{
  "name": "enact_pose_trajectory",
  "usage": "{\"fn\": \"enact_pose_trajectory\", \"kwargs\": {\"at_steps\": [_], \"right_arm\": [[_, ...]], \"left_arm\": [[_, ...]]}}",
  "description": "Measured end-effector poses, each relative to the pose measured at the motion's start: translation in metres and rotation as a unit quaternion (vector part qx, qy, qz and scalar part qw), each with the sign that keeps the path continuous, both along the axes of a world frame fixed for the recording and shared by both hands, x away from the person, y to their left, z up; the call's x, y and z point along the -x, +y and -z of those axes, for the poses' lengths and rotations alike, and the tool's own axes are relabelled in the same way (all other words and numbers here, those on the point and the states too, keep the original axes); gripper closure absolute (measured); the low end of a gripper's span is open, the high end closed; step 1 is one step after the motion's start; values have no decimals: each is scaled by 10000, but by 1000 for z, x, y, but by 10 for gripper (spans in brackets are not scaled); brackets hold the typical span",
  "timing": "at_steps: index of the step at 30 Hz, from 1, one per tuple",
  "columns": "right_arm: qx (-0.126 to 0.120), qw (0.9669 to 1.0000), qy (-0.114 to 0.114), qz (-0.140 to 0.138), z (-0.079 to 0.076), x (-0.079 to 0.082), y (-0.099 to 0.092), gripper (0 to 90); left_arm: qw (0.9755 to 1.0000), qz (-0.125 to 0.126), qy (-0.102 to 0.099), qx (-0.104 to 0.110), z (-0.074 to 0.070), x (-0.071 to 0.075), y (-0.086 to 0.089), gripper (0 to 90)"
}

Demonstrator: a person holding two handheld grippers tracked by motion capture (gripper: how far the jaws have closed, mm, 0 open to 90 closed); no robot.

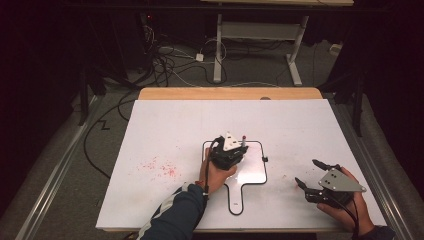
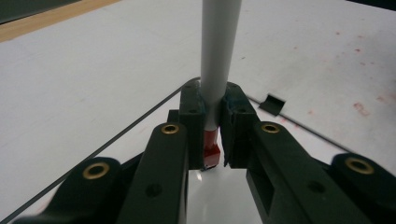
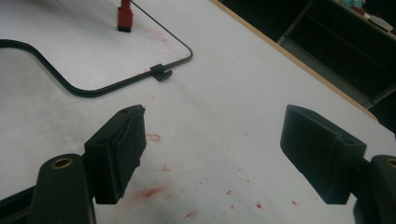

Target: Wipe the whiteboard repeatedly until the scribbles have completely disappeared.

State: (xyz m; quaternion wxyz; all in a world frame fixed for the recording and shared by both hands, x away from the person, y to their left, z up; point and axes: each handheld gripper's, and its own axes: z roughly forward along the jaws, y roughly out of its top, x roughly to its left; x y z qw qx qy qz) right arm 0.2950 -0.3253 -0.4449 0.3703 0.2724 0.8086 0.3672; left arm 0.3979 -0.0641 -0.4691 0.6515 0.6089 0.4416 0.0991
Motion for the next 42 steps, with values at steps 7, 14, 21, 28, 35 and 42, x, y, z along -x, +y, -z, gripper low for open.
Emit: {"fn": "enact_pose_trajectory", "kwargs": {"at_steps": [7, 14, 21, 28, 35, 42], "right_arm": [[-11, 10000, -23, -8, -1, 1, -2, 228], [-15, 10000, -24, -14, -1, 1, -3, 228], [8, 10000, -21, -40, 0, 1, -3, 228], [-12, 10000, -28, -31, -1, 1, -4, 228], [-15, 10000, -35, 2, -1, 1, -4, 228], [7, 10000, -38, 3, 0, 1, -2, 228]], "left_arm": [[9999, 140, -61, -67, -1, -7, -31, 791], [9999, 119, -66, -63, -1, -18, -43, 791], [9999, 5, -85, -97, -1, -29, -49, 791], [10000, 15, -19, -84, -2, -27, -50, 791], [9999, -105, 73, -78, -2, -29, -23, 791], [9990, -424, 135, 2, -1, -31, 19, 791]]}}
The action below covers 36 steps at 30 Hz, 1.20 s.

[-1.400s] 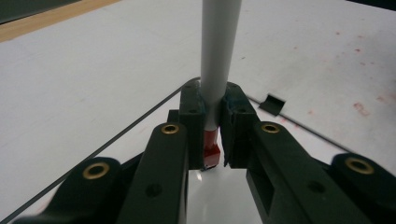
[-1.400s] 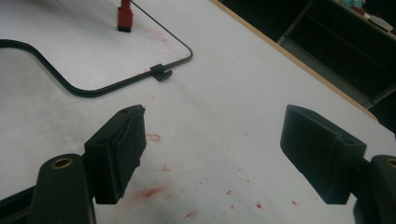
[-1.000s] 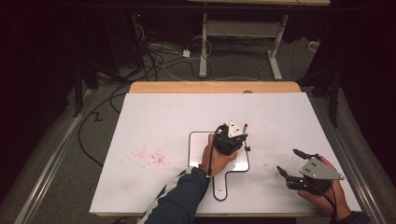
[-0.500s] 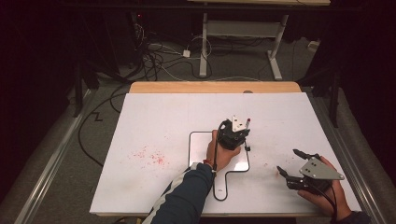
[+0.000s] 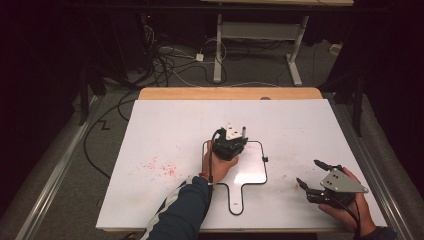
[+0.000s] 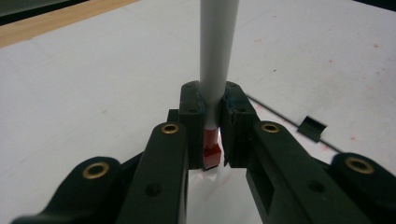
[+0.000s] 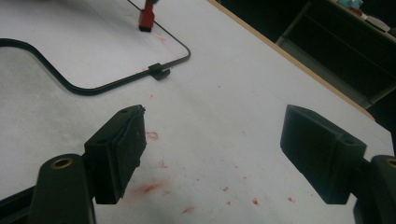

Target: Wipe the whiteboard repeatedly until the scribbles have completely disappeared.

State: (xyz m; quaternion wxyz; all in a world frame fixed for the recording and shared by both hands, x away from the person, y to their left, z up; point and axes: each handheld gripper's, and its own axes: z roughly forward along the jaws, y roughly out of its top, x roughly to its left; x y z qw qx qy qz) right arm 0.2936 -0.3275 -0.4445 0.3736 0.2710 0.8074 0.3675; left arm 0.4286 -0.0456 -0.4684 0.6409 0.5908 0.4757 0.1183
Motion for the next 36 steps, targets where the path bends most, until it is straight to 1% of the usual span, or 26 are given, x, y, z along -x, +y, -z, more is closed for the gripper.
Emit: {"fn": "enact_pose_trajectory", "kwargs": {"at_steps": [4, 6, 8, 11, 13, 15, 16, 19, 25, 31, 36], "right_arm": [[21, 10000, -4, -13, 0, 0, 2, 228], [28, 10000, -9, -25, 0, 0, 2, 228], [40, 10000, -5, -22, 0, 0, 2, 228], [41, 10000, 4, -20, 1, -1, 2, 228], [42, 10000, 7, -18, 1, -1, 2, 228], [60, 10000, 0, -25, 1, -1, 3, 228], [63, 10000, -6, -26, 1, -1, 3, 228], [67, 10000, -1, -30, 1, -1, 4, 228], [62, 10000, 6, -58, 1, -2, 4, 228], [56, 10000, 32, -74, 1, -2, 2, 228], [30, 10000, 22, -69, 0, -1, 2, 228]], "left_arm": [[9998, -186, -10, 15, 1, 0, 19, 791], [9996, -262, -44, -23, 2, 0, 27, 790], [9995, -315, -46, -3, 3, 0, 35, 790], [9989, -471, -51, 30, 3, -1, 47, 791], [9985, -548, -45, 32, 4, -3, 52, 791], [9982, -587, -18, 104, 4, -3, 53, 791], [9982, -596, -12, 87, 4, -3, 52, 791], [9983, -564, -39, 105, 3, -4, 41, 791], [9996, -260, -23, 54, 2, -5, 6, 791], [9999, 57, -21, -130, -2, -3, -28, 791], [9997, 214, -32, -88, -2, -3, -48, 791]]}}
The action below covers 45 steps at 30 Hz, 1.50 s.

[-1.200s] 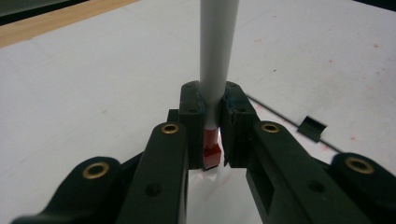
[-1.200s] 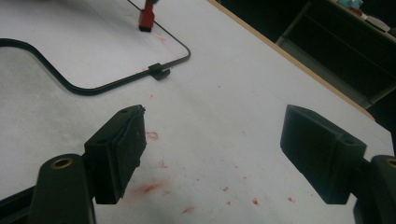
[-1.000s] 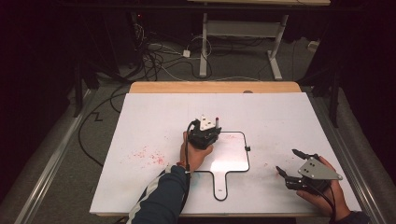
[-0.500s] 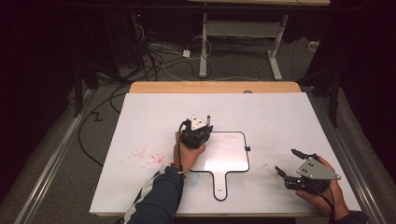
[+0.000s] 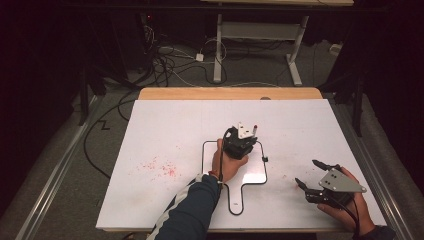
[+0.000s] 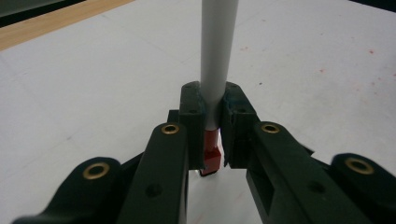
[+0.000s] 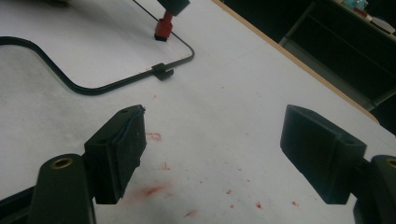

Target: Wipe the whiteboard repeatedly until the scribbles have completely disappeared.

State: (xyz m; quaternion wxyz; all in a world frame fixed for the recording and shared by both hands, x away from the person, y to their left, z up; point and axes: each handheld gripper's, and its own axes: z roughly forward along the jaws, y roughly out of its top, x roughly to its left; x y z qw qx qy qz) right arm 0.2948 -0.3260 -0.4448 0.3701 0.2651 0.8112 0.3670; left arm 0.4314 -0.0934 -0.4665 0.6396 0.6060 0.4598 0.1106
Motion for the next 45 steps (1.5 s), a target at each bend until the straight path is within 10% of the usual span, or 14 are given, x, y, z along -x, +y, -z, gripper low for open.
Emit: {"fn": "enact_pose_trajectory", "kwargs": {"at_steps": [22, 38, 45], "right_arm": [[40, 10000, -35, 36, 0, 2, -1, 228], [46, 10000, -46, -16, 0, 1, -1, 228], [38, 10000, -52, -9, 0, 2, -2, 228]], "left_arm": [[9995, -317, 38, -39, 1, -14, 34, 791], [9999, 166, 19, 15, -1, -5, -24, 791], [9995, 247, 175, -1, -2, -4, -13, 791]]}}
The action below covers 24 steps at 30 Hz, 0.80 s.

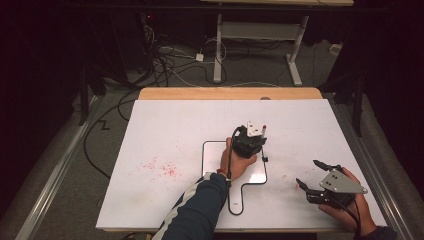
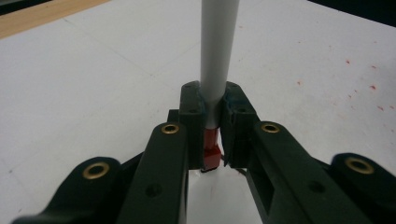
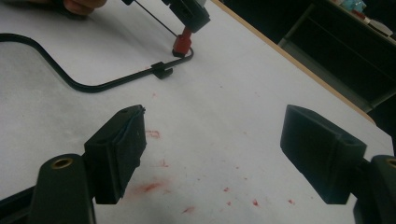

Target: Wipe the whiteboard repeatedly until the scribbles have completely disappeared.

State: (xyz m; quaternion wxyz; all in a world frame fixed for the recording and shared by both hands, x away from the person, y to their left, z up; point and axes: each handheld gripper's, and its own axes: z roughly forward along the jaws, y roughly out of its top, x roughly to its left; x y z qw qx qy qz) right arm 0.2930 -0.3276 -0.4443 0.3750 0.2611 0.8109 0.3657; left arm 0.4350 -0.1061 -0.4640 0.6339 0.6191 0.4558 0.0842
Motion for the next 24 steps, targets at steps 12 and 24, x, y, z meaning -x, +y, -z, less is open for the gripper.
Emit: {"fn": "enact_pose_trajectory", "kwargs": {"at_steps": [12, 24], "right_arm": [[46, 10000, -11, 18, 0, 1, 2, 228], [113, 9999, -14, -27, 0, 0, 5, 228]], "left_arm": [[9996, -277, 52, -46, 2, 10, 63, 791], [9990, -452, -1, -25, 4, 15, 84, 791]]}}
